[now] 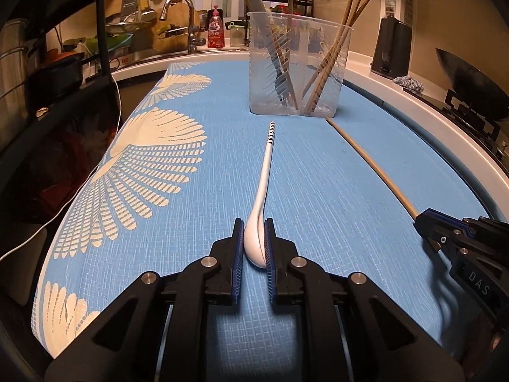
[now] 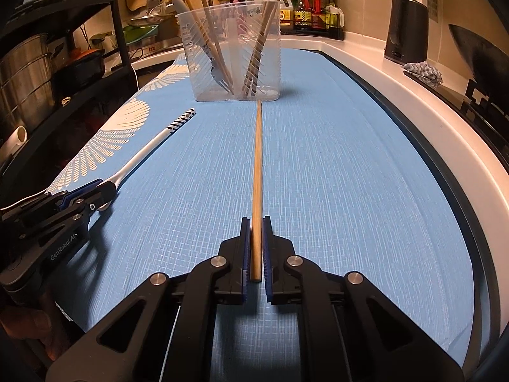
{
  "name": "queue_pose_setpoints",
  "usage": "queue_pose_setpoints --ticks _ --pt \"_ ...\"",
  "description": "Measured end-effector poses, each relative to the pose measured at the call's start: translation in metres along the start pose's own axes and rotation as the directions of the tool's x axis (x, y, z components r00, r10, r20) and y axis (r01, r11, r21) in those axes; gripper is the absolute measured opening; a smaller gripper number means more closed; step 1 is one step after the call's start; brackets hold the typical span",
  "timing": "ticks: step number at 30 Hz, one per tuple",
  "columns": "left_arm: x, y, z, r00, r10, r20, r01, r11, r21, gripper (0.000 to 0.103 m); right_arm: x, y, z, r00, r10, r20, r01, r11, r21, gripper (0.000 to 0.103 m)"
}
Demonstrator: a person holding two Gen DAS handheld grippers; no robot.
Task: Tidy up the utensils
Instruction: 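Lift the white spoon with the left tool while the right tool grasps the last chopstick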
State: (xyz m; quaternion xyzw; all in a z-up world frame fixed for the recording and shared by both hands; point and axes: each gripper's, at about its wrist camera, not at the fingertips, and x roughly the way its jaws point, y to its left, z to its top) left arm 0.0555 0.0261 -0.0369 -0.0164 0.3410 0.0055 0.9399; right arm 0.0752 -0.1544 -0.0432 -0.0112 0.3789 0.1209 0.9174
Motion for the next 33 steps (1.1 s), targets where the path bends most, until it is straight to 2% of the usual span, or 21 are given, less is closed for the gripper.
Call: queue_pose_setpoints --ticks 25,33 --pt "0.001 -0.004 0.003 1.000 -0.003 0.009 0.003 1.000 0.031 0.012 -0.002 0.003 -0.001 1.000 -0.013 0.013 0.013 1.000 -0.016 0.006" --pt "-0.020 -0.006 0.005 0.998 -0.014 0.060 0.010 0.998 0.055 0.011 -0.035 0.004 0.012 0.996 -0.016 0.085 0.018 0.999 -0.027 0.006"
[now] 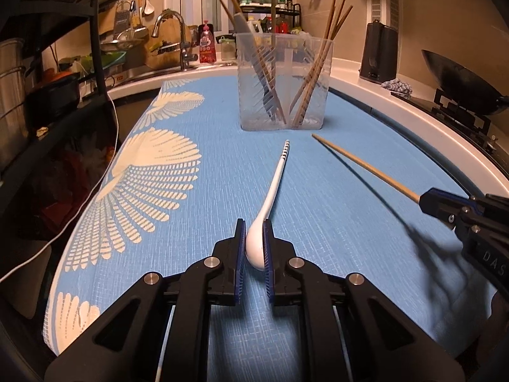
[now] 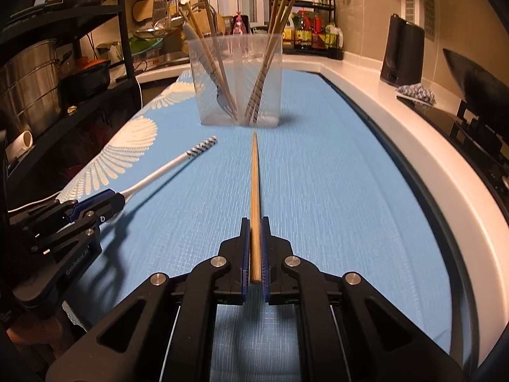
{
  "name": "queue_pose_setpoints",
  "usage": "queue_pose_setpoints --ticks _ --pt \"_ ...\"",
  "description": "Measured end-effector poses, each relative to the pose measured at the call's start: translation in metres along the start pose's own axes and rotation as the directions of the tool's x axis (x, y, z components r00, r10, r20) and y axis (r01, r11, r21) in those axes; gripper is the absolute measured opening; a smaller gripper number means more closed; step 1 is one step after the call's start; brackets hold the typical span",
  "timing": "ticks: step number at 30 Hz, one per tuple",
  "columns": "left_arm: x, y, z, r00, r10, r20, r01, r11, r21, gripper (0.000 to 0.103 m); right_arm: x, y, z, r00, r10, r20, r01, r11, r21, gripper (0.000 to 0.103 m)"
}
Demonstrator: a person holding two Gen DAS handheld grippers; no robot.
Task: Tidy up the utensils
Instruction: 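Lift the white spoon with the left tool while the right tool grasps the last chopstick, then carry the spoon and chopstick up over the clear holder with both tools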
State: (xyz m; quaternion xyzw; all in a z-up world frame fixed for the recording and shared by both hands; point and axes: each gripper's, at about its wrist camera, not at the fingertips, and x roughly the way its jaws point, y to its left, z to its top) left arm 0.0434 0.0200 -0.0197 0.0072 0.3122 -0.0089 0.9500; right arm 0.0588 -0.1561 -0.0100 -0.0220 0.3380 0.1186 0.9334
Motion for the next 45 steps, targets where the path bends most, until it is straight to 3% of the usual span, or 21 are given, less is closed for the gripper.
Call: queue_pose_setpoints --ticks 19,33,37,45 --pt "-0.054 0.007 0.037 0.981 0.046 0.191 -0.049 0.999 0.010 0.012 -0.054 -0.007 0.043 0.987 -0.011 0.162 0.013 1.000 -0.013 0.006" --pt "-0.063 0.015 0.085 0.960 0.060 0.273 -0.063 0.998 0.001 0.012 -0.067 0.003 0.089 0.969 0.023 0.244 -0.010 0.998 -0.055 0.006" --pt "-0.060 0.020 0.106 0.963 0.055 0.265 -0.053 0.998 -0.013 0.012 -0.067 0.005 0.106 0.966 0.033 0.256 -0.017 0.998 -0.063 0.006" --pt "-0.050 0.029 0.136 0.990 0.037 0.138 -0.028 0.997 -0.068 0.012 -0.064 0.010 0.132 0.966 0.035 0.257 -0.022 0.998 -0.054 0.006"
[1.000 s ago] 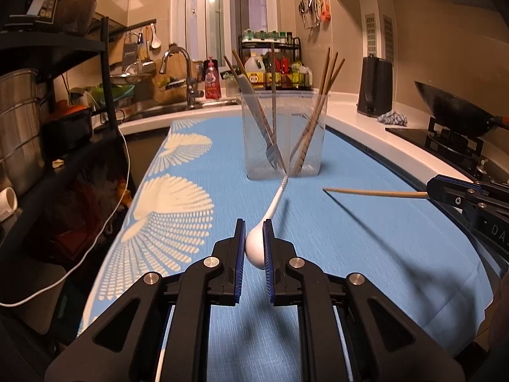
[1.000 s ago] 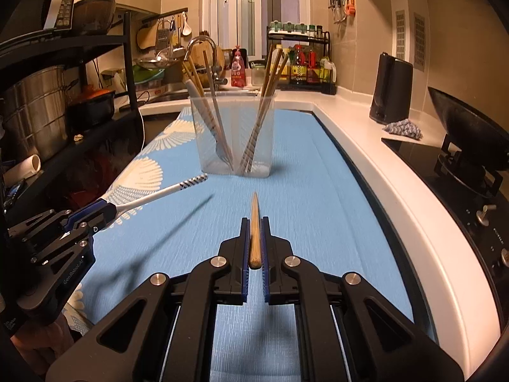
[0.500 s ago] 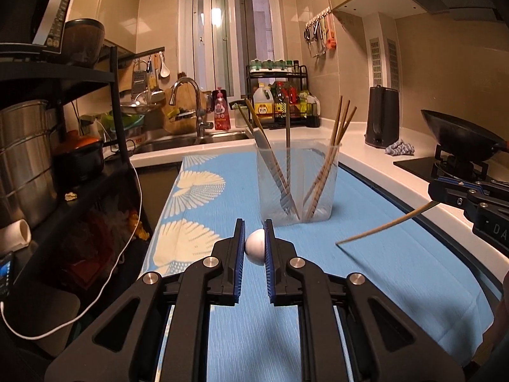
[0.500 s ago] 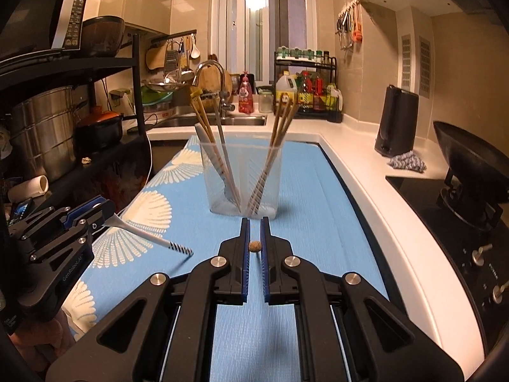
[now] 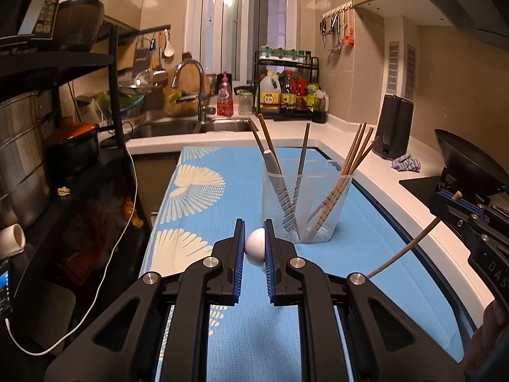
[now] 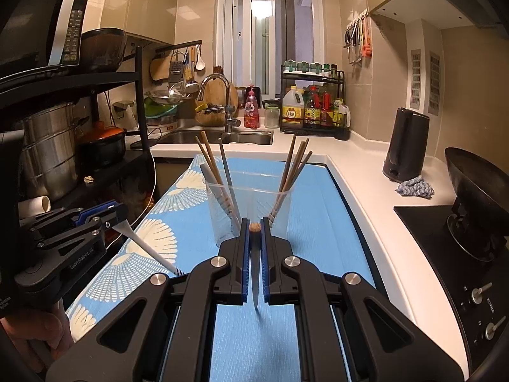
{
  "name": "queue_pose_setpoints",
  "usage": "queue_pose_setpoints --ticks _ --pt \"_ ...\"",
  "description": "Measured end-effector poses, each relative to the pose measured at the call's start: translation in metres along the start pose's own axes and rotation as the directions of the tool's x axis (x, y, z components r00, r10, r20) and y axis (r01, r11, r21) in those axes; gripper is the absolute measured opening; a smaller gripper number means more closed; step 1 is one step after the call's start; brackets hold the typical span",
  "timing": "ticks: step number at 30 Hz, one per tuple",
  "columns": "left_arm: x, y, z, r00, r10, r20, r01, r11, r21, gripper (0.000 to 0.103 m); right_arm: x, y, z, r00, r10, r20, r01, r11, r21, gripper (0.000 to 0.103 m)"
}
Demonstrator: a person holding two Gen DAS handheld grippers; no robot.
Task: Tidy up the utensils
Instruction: 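Carry the spoon and chopstick up over the clear holder with both tools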
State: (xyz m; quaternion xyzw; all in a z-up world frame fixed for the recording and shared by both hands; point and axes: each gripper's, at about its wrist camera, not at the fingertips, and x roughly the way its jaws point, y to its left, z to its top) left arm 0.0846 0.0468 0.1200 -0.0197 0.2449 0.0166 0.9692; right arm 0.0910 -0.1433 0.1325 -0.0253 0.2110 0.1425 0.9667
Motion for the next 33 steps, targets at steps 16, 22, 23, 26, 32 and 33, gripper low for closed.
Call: queue_pose_setpoints --ticks 16,22,23,26,32,33 --pt "0.011 0.005 0.061 0.980 -0.109 -0.169 0.109 0.994 -0.005 0.012 0.014 -0.006 0.064 1.000 0.016 -0.026 -0.016 1.000 -0.013 0.006" --pt "0.011 0.001 0.111 0.976 -0.150 -0.156 0.157 0.987 0.035 0.012 0.012 -0.015 0.112 0.999 0.040 0.024 -0.040 0.999 -0.007 0.006" --pt "0.010 0.000 0.119 0.976 -0.155 -0.154 0.163 0.986 0.042 0.012 0.012 -0.016 0.121 0.998 0.043 0.035 -0.043 0.999 -0.006 0.006" --pt "0.008 -0.001 0.146 0.976 -0.167 -0.139 0.176 0.983 0.058 0.012 0.010 -0.019 0.146 0.996 0.045 0.075 -0.045 0.999 -0.011 0.006" --pt "0.022 -0.002 0.192 0.985 -0.145 -0.094 0.153 0.985 0.084 0.012 0.022 -0.021 0.184 0.990 0.056 0.126 -0.056 0.998 -0.008 0.006" --pt "0.028 -0.003 0.197 0.985 -0.143 -0.092 0.151 0.985 0.084 0.012 0.027 -0.022 0.186 0.991 0.058 0.123 -0.058 0.998 -0.005 0.006"
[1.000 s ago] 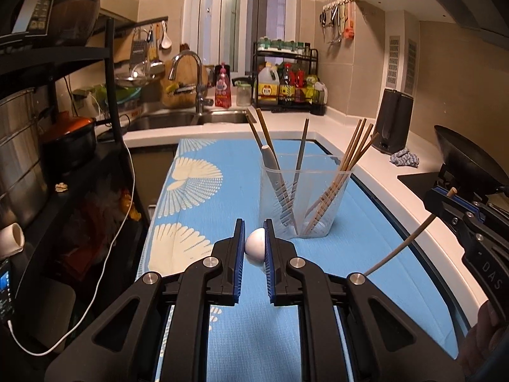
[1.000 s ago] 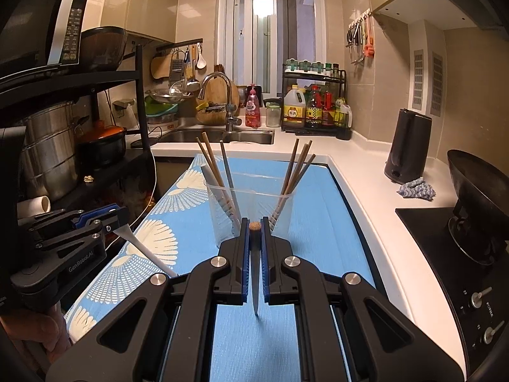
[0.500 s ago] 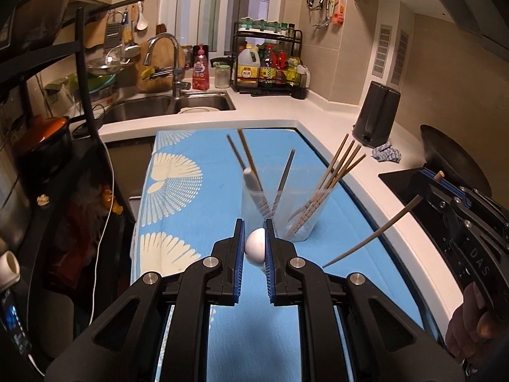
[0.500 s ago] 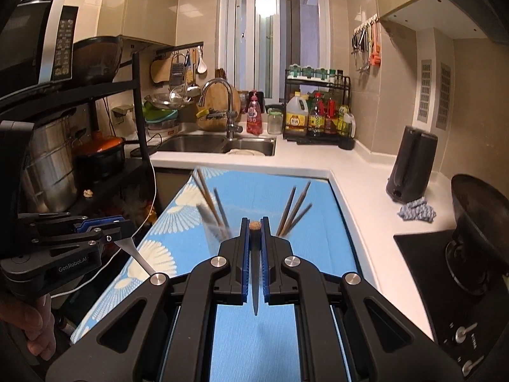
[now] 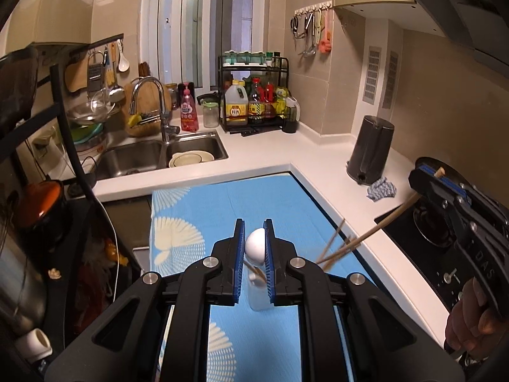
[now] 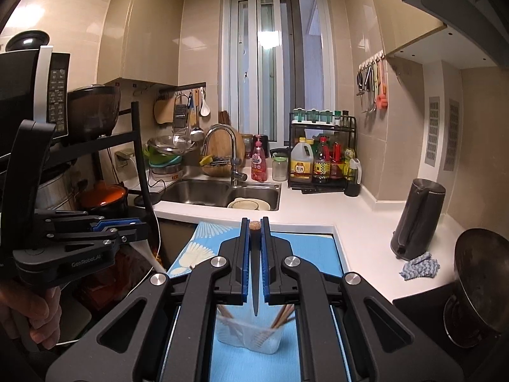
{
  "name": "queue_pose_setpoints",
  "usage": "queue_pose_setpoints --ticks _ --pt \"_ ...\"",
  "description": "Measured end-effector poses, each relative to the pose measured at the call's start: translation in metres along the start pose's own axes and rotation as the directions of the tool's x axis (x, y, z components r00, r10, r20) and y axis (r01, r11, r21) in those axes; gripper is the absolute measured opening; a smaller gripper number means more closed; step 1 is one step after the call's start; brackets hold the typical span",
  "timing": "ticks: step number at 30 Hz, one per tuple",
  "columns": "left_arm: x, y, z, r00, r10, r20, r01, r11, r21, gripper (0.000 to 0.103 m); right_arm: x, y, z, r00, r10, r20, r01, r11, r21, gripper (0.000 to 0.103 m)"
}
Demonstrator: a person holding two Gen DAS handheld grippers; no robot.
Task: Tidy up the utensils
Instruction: 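Carry the spoon and chopstick up over the clear holder with both tools, then open both tools, dropping the spoon and chopstick into the clear holder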
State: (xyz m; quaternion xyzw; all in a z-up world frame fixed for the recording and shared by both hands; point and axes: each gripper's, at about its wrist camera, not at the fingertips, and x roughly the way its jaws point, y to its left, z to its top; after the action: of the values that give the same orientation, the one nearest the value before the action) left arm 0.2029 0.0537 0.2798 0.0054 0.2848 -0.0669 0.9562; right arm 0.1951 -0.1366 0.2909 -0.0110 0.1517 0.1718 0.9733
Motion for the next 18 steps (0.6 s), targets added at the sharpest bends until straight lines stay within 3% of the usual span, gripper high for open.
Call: queue_pose_setpoints --ticks 7,12,18 --pt "0.065 -0.013 0.010 0.998 0.036 -0.053 -0.033 0.998 0.051 0.012 0.048 -0.005 -0.017 0.998 -0.001 -0.065 0.001 1.000 0.011 0.006" --pt "0.118 -0.023 -0.009 0.992 0.047 -0.118 -0.035 0.994 0.103 0.012 0.078 -0.014 -0.043 0.992 -0.006 -0.128 0.010 1.000 0.025 0.006" --pt "0.152 -0.028 -0.037 0.982 0.016 -0.188 0.001 0.996 0.087 0.012 0.104 -0.016 -0.073 0.979 0.001 -0.206 0.002 1.000 0.017 0.007"
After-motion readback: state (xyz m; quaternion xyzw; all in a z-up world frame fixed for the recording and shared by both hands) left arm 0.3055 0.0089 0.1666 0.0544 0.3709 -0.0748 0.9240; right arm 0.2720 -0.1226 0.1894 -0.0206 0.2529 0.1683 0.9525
